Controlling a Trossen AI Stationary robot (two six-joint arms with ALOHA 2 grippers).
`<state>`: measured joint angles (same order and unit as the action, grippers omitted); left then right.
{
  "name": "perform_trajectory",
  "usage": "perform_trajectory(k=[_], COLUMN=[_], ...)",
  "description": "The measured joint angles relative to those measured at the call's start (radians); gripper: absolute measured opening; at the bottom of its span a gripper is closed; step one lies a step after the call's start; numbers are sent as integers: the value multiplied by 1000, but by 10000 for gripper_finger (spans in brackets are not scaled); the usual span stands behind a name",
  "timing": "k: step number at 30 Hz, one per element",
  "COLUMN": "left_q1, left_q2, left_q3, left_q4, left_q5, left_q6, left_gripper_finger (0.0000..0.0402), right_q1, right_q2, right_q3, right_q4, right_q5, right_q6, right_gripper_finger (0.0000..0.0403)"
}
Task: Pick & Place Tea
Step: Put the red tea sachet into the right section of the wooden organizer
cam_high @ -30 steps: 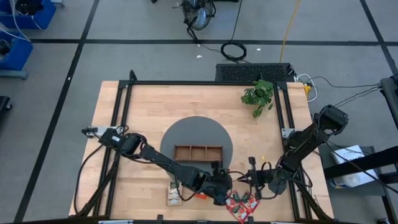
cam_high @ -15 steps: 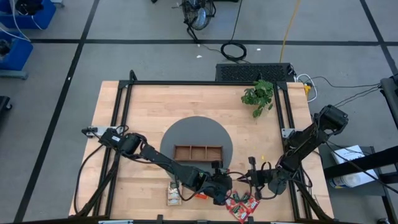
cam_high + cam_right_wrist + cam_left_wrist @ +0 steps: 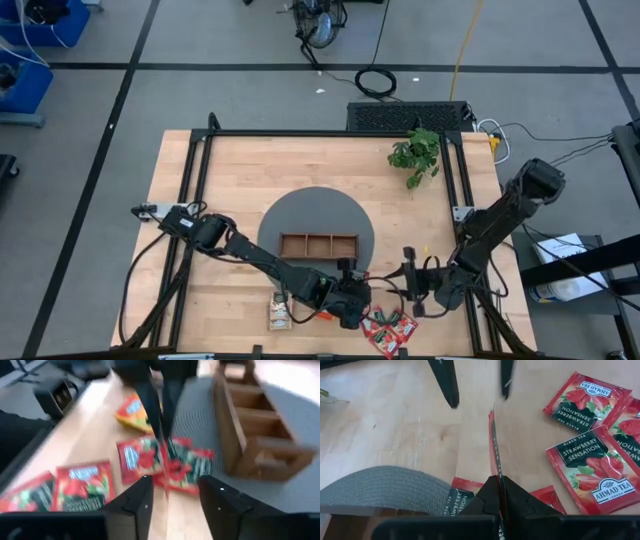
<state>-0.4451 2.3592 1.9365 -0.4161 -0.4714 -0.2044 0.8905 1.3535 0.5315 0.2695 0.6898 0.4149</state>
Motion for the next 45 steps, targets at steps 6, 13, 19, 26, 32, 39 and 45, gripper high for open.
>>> perform_trajectory(k=[6, 13, 19, 26, 32, 39, 45], left_q1=[3, 2, 3, 3, 3, -18, -59], left_q2=[0, 0, 0, 0, 0, -46, -127], left_q3=[0, 0, 0, 0, 0, -1, 0], left_q4=[3, -9, -16, -6, -6, -26, -116], left_q5=[-26, -26, -26, -25, -24, -37, -88], left_q6=[-4, -6, -6, -5, 20, 74, 80], left_gripper_finger=[5, 7, 4, 4, 12, 35, 87], right_q1=[-80, -152, -164, -167, -171, -171, -172], right_q2=[54, 158, 164, 164, 164, 163, 163], right_q3=[209, 350, 355, 355, 355, 354, 354], right_q4=[-238, -495, -477, -476, -480, -492, -513], right_q5=[-143, -248, -249, -297, -297, -271, -269], right_q6=[-54, 36, 13, 8, 15, 22, 45], right_gripper_finger=[156, 138, 111, 11, 2, 0, 0])
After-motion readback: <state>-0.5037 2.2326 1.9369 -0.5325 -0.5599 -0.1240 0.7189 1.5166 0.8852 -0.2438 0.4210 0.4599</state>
